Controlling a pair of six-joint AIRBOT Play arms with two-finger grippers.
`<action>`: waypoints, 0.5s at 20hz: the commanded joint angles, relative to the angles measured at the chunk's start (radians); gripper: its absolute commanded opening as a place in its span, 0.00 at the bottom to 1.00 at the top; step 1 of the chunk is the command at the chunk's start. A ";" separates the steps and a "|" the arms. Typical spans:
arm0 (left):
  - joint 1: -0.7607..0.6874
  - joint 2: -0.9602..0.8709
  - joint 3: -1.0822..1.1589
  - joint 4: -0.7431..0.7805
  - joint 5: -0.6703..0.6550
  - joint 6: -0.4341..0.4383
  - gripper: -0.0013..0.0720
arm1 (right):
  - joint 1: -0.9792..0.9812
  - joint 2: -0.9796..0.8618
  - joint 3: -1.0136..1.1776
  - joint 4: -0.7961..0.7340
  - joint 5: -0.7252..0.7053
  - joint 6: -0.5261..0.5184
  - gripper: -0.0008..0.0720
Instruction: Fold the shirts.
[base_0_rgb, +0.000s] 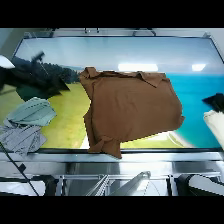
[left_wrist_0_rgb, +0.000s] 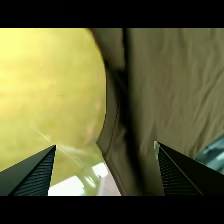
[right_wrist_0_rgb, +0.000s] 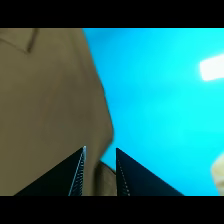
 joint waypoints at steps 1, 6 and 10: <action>-0.042 -0.006 -0.222 0.000 0.060 0.007 0.96 | -0.042 0.011 -0.103 -0.012 -0.011 -0.043 0.32; -0.115 -0.134 -0.237 -0.008 0.058 0.017 0.96 | -0.043 0.011 -0.105 0.117 -0.009 -0.071 0.32; -0.179 -0.175 -0.230 -0.010 0.097 0.021 0.96 | -0.043 0.011 -0.105 0.157 -0.009 -0.082 0.32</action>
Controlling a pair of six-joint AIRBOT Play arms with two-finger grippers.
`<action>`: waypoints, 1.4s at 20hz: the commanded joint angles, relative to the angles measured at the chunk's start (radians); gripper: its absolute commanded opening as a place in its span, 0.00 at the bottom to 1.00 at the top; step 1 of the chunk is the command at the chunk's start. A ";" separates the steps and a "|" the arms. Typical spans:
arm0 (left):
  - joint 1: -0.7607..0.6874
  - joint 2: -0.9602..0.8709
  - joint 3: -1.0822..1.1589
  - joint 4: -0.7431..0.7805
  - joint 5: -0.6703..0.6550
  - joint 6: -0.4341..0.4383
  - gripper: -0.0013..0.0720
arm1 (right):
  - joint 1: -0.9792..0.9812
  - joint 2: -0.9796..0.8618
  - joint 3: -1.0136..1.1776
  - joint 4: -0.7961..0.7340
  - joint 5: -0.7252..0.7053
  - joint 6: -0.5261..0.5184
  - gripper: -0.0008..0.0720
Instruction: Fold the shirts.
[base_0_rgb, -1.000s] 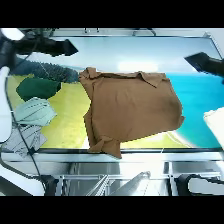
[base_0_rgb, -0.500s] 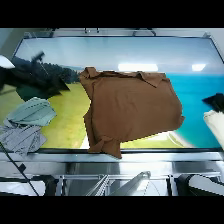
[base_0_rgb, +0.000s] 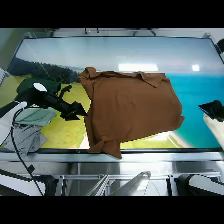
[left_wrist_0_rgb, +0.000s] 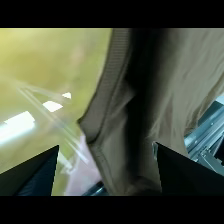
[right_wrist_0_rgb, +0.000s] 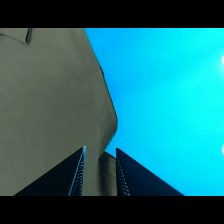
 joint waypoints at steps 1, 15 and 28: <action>-0.060 -0.051 0.012 0.028 0.050 0.012 0.96 | -0.002 0.001 -0.003 0.042 0.002 -0.014 0.32; -0.027 -0.046 0.288 -0.017 -0.198 0.049 0.04 | -0.001 -0.040 -0.004 -0.132 0.013 0.122 0.54; -0.007 -0.030 0.290 -0.022 -0.215 0.049 0.04 | 0.142 -0.312 -0.003 -0.135 0.089 0.160 0.29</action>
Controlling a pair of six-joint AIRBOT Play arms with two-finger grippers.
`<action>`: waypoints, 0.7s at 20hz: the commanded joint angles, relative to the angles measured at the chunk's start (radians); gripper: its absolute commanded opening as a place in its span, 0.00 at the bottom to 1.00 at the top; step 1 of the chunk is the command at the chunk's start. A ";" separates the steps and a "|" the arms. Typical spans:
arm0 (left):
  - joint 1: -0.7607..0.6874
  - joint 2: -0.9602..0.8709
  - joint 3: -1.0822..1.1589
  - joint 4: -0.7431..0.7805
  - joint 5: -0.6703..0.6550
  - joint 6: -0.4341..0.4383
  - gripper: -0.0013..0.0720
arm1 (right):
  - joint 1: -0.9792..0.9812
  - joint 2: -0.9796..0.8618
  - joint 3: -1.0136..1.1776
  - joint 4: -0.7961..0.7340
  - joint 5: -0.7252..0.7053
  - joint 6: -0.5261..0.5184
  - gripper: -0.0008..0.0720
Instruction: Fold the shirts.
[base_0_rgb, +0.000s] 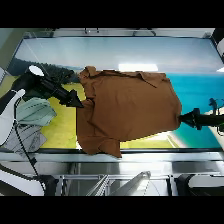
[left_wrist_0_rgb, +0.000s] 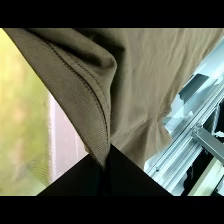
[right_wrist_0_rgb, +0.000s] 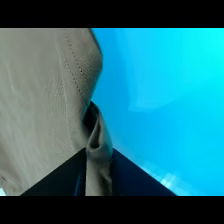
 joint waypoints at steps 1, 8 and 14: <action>0.001 0.000 0.001 0.000 -0.006 0.001 0.04 | 0.034 -0.038 -0.002 -0.014 -0.028 0.008 0.29; 0.001 0.001 0.001 0.000 -0.007 0.000 0.04 | 0.033 -0.007 0.010 0.014 0.016 -0.018 0.31; 0.001 0.001 0.001 -0.001 -0.007 -0.001 0.04 | 0.032 0.011 0.013 0.013 0.058 -0.022 0.04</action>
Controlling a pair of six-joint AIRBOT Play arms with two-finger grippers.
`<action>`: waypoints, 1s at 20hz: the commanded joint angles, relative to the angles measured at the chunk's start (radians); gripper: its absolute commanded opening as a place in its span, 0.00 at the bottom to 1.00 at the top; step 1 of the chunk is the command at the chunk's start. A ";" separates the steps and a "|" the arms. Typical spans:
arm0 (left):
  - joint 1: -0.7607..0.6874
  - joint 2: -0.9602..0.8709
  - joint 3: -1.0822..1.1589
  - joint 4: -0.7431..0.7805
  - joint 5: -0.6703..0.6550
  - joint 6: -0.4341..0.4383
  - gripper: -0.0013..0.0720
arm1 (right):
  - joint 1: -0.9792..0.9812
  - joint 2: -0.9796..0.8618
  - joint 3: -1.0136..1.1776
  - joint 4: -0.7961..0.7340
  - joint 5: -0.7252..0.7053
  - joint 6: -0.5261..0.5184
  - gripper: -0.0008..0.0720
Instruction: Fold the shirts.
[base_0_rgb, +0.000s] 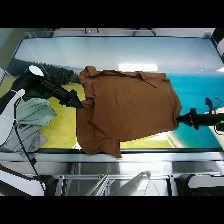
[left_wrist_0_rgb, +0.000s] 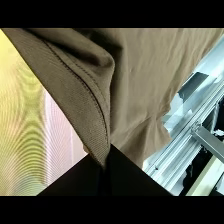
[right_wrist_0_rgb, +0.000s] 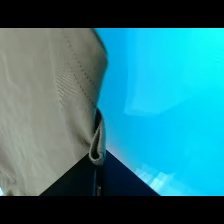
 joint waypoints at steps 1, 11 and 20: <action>0.001 0.001 0.001 0.000 -0.001 -0.001 0.04 | -0.001 0.035 0.003 0.019 0.051 -0.004 0.04; 0.079 0.179 0.012 -0.238 -0.090 0.086 0.04 | -0.179 0.481 0.052 0.340 0.128 -0.031 0.04; 0.263 0.638 0.356 -0.783 -0.039 0.098 0.05 | -0.141 0.947 0.089 1.312 0.122 -0.156 0.04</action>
